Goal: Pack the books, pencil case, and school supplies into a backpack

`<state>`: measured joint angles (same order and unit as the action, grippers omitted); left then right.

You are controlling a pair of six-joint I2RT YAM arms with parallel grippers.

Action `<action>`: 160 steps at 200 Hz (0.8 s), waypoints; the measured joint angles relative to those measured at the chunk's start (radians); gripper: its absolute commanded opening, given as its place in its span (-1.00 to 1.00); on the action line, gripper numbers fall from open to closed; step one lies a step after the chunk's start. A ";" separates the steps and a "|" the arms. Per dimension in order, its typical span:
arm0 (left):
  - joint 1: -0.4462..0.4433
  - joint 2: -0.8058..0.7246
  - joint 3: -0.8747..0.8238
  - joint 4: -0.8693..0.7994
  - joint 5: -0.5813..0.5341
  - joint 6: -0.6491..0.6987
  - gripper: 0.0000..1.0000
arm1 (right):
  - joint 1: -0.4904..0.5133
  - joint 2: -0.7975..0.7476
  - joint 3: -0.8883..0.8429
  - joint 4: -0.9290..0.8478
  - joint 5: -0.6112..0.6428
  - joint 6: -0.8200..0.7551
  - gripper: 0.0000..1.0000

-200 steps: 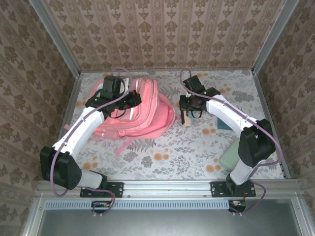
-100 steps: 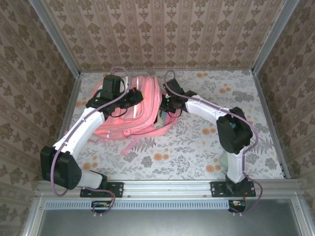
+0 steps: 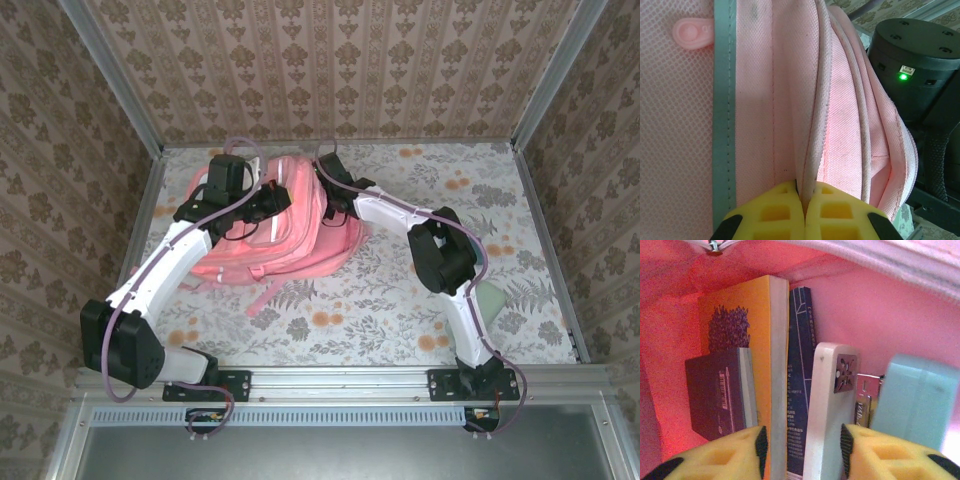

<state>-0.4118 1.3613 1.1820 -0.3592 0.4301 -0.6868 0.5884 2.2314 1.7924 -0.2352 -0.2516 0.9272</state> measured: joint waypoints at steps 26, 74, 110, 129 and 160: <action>0.000 -0.006 -0.001 -0.007 0.000 0.006 -1.00 | 0.000 -0.038 -0.039 -0.014 0.008 -0.028 -0.07; 0.002 -0.009 -0.002 -0.008 0.000 0.013 -1.00 | -0.011 -0.247 -0.194 -0.045 0.028 -0.086 -0.04; -0.002 -0.020 -0.003 -0.001 0.057 0.018 -1.00 | -0.039 -0.430 -0.358 -0.087 0.068 -0.132 0.02; -0.003 -0.021 -0.009 0.003 0.076 0.024 -1.00 | -0.087 -0.529 -0.461 -0.121 0.091 -0.143 0.06; -0.003 -0.021 -0.025 0.013 0.095 0.028 -1.00 | -0.217 -0.729 -0.639 -0.157 0.141 -0.156 0.09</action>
<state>-0.4145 1.3407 1.1568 -0.3466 0.5247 -0.6586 0.3717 1.5021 1.1538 -0.3923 -0.1108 0.7708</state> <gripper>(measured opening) 0.049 0.545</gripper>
